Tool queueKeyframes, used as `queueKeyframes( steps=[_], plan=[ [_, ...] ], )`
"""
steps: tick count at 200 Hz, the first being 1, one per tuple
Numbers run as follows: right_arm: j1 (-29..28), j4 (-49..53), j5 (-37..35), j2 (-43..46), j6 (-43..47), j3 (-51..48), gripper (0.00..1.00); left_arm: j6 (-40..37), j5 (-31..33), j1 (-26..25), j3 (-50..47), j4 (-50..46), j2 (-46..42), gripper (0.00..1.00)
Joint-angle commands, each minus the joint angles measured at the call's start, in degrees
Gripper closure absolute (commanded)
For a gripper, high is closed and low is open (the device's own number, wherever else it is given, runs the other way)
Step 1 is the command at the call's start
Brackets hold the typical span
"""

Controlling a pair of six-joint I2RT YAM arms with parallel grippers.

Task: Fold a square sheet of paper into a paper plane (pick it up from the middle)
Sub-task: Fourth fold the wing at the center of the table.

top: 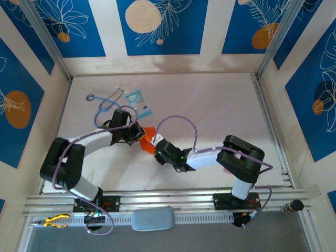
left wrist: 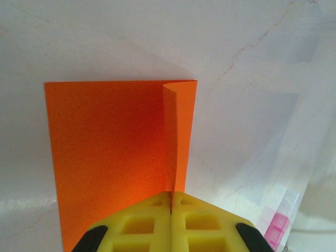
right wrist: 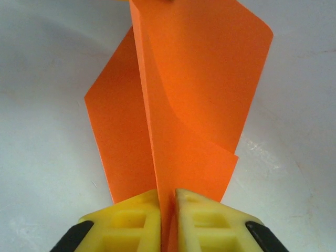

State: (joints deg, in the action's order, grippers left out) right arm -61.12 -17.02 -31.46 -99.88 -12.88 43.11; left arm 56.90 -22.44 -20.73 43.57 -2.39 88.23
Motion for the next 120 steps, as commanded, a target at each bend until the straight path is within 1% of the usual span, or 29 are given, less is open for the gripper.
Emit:
queueKeyframes(
  steps=[1,30,54,68,84,107,120],
  plan=[
    [0.2,0.7,0.1,0.7,-1.4,0.3,0.88,-0.1,-0.7,0.8,0.4,0.2,-0.2,0.95],
    [0.3,0.8,0.5,0.7,-2.0,0.3,0.91,-0.2,-0.8,0.8,0.4,0.3,-0.3,0.93],
    [0.6,0.8,1.7,0.8,-2.8,0.2,0.93,-0.9,-0.5,0.9,0.8,-0.1,-1.0,0.88],
    [0.8,0.8,2.7,0.9,-3.7,0.2,0.93,-1.4,0.0,0.9,1.1,-0.8,-1.6,0.81],
    [1.3,0.8,4.5,0.8,-5.6,0.2,0.93,-2.5,0.7,1.0,1.4,-2.3,-2.6,0.70],
    [2.5,0.7,9.0,0.4,-8.8,0.4,0.93,-3.6,2.7,1.0,1.2,-4.2,-4.3,0.61],
    [3.3,0.2,11.6,0.1,-10.6,0.3,0.94,-3.6,3.2,0.9,0.8,-4.5,-5.4,0.60]
  ],
)
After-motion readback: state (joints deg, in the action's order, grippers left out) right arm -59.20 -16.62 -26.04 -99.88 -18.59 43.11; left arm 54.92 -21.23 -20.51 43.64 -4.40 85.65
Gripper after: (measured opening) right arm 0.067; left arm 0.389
